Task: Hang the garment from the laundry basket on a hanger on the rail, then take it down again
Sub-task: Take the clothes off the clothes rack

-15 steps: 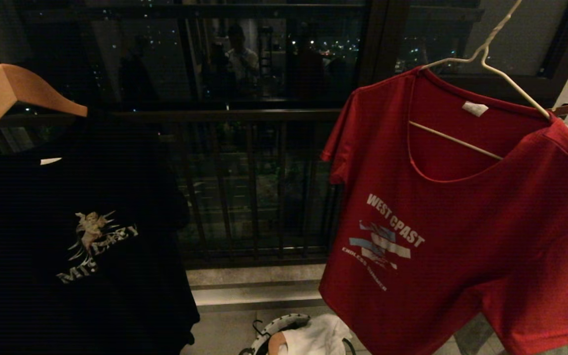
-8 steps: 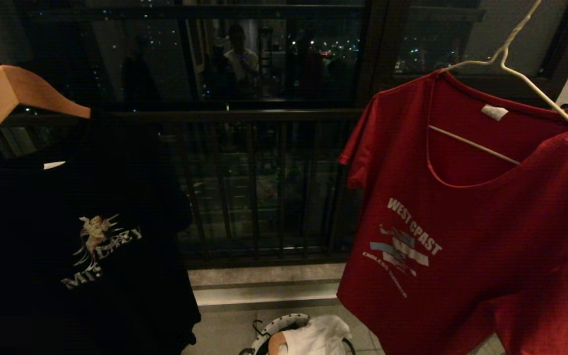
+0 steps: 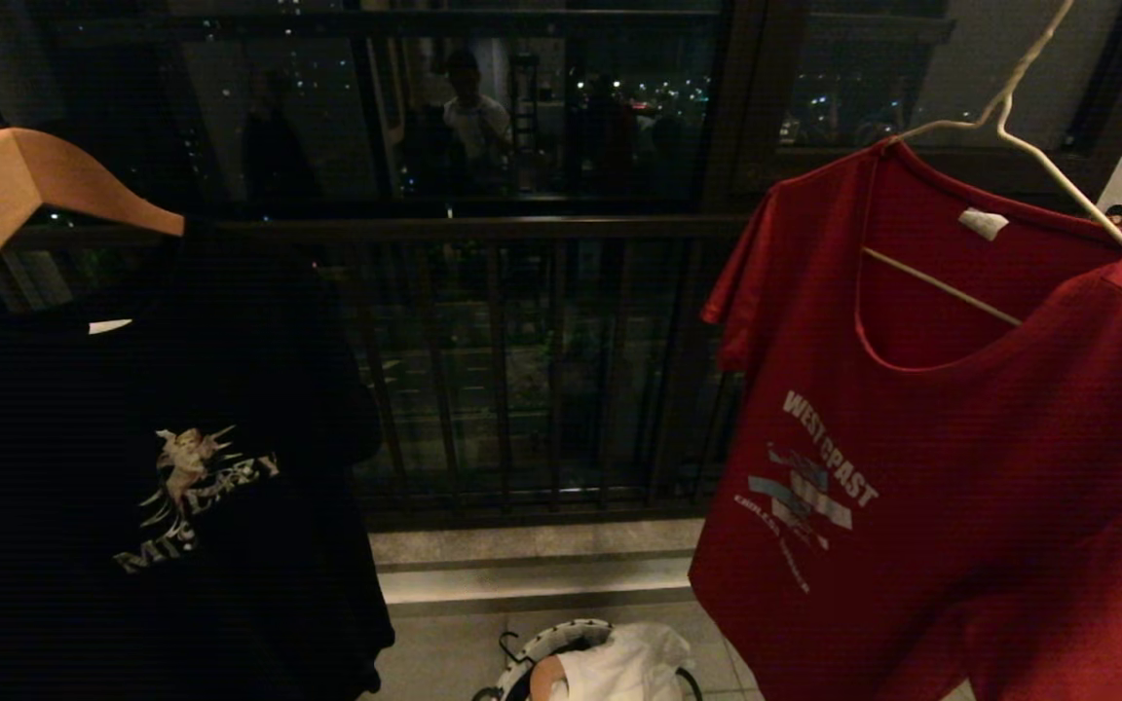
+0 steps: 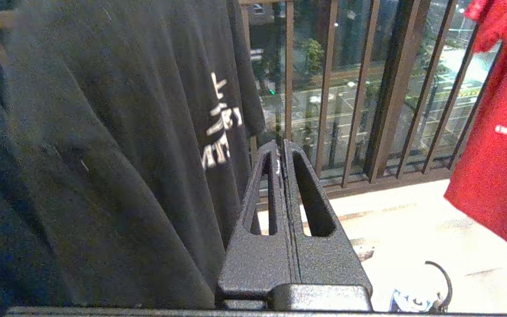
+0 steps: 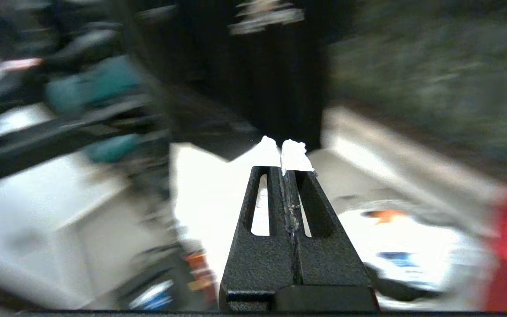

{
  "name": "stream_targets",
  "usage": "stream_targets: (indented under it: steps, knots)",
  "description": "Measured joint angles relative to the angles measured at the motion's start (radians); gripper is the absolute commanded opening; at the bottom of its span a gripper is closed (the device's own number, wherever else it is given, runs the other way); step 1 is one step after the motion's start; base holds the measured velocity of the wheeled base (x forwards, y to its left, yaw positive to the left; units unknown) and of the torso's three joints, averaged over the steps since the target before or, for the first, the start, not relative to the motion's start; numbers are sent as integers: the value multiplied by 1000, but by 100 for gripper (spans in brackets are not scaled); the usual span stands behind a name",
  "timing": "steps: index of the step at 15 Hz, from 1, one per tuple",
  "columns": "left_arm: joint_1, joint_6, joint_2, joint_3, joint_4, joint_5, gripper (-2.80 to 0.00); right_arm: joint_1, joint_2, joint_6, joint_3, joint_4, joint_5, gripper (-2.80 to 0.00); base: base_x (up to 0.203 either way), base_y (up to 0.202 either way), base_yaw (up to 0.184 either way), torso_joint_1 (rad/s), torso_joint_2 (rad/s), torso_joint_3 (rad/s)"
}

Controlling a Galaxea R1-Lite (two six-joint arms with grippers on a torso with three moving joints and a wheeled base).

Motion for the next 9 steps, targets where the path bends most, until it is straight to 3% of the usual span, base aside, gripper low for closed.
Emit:
stream_targets:
  steps: [5, 8, 9]
  knots:
    - [2, 24, -79, 45, 3, -6, -280, 7, -66, -74, 103, -139, -404, -280, 0, 0, 0, 0, 0, 0]
    - [2, 91, -109, 91, -6, -3, -280, 12, -88, -86, 264, -288, -693, -280, 0, 0, 0, 0, 0, 0]
    - [2, 102, -113, 108, -8, -2, -280, 17, -108, -106, 327, -333, -757, -280, 0, 0, 0, 0, 0, 0]
